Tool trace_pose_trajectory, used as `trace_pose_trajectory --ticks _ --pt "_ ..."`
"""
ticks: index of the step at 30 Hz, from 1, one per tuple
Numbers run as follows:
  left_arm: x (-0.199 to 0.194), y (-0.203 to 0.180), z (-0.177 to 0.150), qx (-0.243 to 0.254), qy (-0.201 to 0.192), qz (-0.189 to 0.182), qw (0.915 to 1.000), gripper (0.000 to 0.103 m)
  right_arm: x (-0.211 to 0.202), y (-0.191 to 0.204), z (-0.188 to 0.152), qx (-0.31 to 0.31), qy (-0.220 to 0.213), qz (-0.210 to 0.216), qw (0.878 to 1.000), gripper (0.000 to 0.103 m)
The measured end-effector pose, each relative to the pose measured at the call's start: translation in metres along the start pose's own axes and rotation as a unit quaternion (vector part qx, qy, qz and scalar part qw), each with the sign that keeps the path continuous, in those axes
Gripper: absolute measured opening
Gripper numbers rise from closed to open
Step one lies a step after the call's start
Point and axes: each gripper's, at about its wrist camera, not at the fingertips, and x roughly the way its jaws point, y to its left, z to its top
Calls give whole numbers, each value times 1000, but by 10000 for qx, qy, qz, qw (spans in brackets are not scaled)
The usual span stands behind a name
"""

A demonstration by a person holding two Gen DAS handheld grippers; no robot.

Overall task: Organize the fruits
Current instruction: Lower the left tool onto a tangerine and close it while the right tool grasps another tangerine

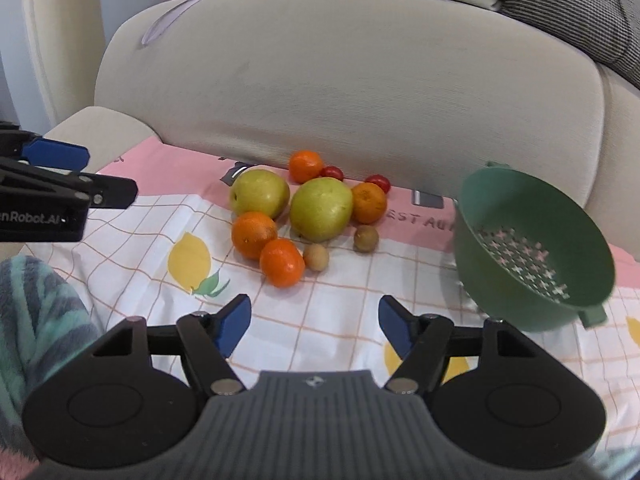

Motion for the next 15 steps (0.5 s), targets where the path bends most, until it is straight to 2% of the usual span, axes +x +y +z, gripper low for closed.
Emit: trace_pose_trajectory --ticks 3,7,11,13,15 --pt "13 5 2 -147 79 -238 9996 75 12 6 4 -214 -59 -151 9996 68" --pt "31 6 3 -129 248 -242 9993 75 26 9 10 -264 23 56 9996 68" --pt "46 9 2 -218 359 -452 9981 73 40 11 13 -287 145 142 9994 68" --pt "53 12 2 -320 445 -551 9970 67 47 12 14 -304 207 208 9991 60" --pt "60 14 2 -377 515 -655 9958 65 56 12 16 -340 275 261 9987 57"
